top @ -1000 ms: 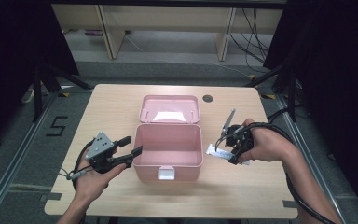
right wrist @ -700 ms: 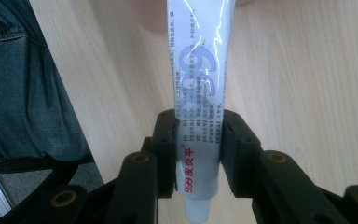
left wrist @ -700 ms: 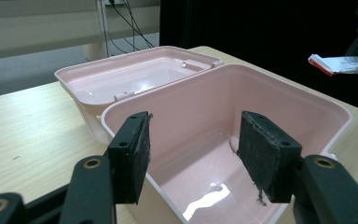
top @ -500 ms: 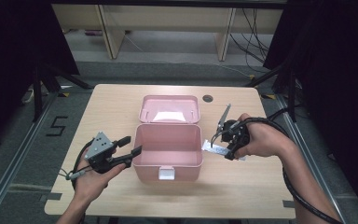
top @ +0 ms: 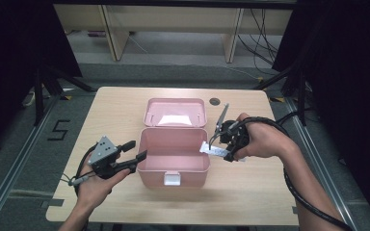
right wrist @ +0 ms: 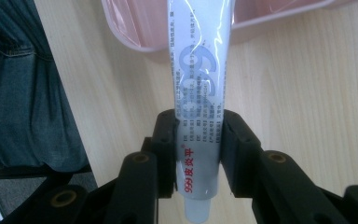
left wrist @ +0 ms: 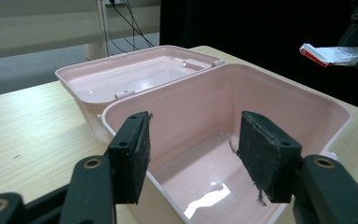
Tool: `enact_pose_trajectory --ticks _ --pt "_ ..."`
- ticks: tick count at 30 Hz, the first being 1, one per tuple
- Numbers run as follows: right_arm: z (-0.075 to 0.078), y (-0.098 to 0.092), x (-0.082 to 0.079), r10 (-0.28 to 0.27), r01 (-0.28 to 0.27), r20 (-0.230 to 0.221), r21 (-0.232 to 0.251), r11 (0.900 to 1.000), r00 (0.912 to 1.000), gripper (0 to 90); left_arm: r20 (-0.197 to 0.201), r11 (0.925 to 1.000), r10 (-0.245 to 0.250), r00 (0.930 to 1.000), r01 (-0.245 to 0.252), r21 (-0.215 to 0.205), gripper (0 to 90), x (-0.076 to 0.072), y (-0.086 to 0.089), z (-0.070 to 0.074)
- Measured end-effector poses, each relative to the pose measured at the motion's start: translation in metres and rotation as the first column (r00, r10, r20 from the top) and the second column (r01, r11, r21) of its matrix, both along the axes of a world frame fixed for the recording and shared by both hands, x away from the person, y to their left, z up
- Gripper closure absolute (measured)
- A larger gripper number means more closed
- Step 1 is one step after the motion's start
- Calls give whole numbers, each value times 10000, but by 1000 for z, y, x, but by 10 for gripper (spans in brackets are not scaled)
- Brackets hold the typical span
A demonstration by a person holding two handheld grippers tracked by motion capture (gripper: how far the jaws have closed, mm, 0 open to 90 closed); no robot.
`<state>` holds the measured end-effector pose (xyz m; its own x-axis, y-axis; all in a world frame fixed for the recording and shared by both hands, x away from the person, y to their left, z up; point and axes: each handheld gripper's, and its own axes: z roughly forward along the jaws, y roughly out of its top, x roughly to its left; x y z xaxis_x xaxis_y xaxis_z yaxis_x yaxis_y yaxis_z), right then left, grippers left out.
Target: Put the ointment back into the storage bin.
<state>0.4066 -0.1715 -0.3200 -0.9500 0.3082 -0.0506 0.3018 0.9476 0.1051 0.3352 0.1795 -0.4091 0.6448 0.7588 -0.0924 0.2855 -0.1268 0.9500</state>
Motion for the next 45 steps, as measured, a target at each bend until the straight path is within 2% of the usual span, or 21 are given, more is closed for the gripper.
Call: enact_pose_trajectory --ticks 2,4,5,6,7,11,12,16,17,24,25,26,28,29,31,32,33,39,43,44,45 --pt "0 4 2 288 -287 -55 65 9996 9996 700 -13 10000 4 10000 -4 9 433 0 0 0" --pt "0 8 2 201 -200 -102 60 9998 9997 701 -25 10000 -7 10000 7 -11 433 0 0 -1" --pt "0 9 4 393 -393 -55 49 9992 9992 700 -27 10000 -1 10000 0 -8 433 0 1 -1" --pt "0 11 3 263 -262 -77 43 9996 9996 700 -24 10000 0 10000 0 -11 433 0 1 -1" --pt "-1 12 4 426 -426 -33 121 9990 9991 701 -29 10000 1 10000 -1 -13 433 0 1 -1" --pt "1 20 5 433 -433 -70 94 9990 9990 701 -11 10000 -13 10000 13 -33 433 -1 0 0" --pt "1 22 7 624 -623 -80 76 9980 9980 700 63 9999 -55 10000 56 -95 433 0 1 -1" --pt "3 30 6 568 -568 -51 56 9984 9984 700 28 10000 24 10000 -24 -87 433 -1 2 -1" --pt "2 32 8 799 -799 -30 143 9967 9968 701 37 9999 -8 10000 9 -103 433 -1 2 -1" --pt "3 46 11 1054 -1054 -20 95 9944 9944 701 22 9999 -2 10000 2 -101 433 -1 2 -2" --pt "3 48 10 922 -921 -51 106 9957 9957 701 18 10000 0 10000 0 -88 433 -1 2 -2" --pt "3 50 11 1149 -1148 -33 130 9933 9934 701 35 9999 -16 10000 16 -130 432 -1 2 -2" --pt "3 54 12 1231 -1231 28 107 9923 9924 701 48 9999 3 10000 -2 -128 433 -1 2 -1" --pt "3 56 11 1090 -1089 -64 92 9940 9940 701 55 9999 4 10000 -3 -134 432 -1 3 -1" --pt "3 60 11 1177 -1177 -71 99 9930 9930 701 53 9999 6 10000 -5 -133 433 -1 3 -1" --pt "1 61 14 1626 -1626 40 182 9865 9867 701 54 9999 4 10000 -4 -135 433 -1 3 -1" --pt "1 63 12 1393 -1392 -54 158 9901 9902 701 58 9999 6 10000 -6 -139 433 -1 3 -1" --pt "-1 72 14 1739 -1738 -13 135 9847 9848 701 79 9999 39 10000 -38 -119 431 -1 3 -1" --pt "-4 76 15 1809 -1809 -12 128 9834 9835 701 40 9998 87 10000 -86 -161 431 -2 3 -2" --pt "-4 77 14 1611 -1610 -95 120 9869 9869 701 94 9997 24 10000 -21 -228 431 -1 3 -3" --pt "-4 77 14 1749 -1749 -39 117 9845 9846 701 54 9999 76 10000 -75 -141 431 -2 3 -3"
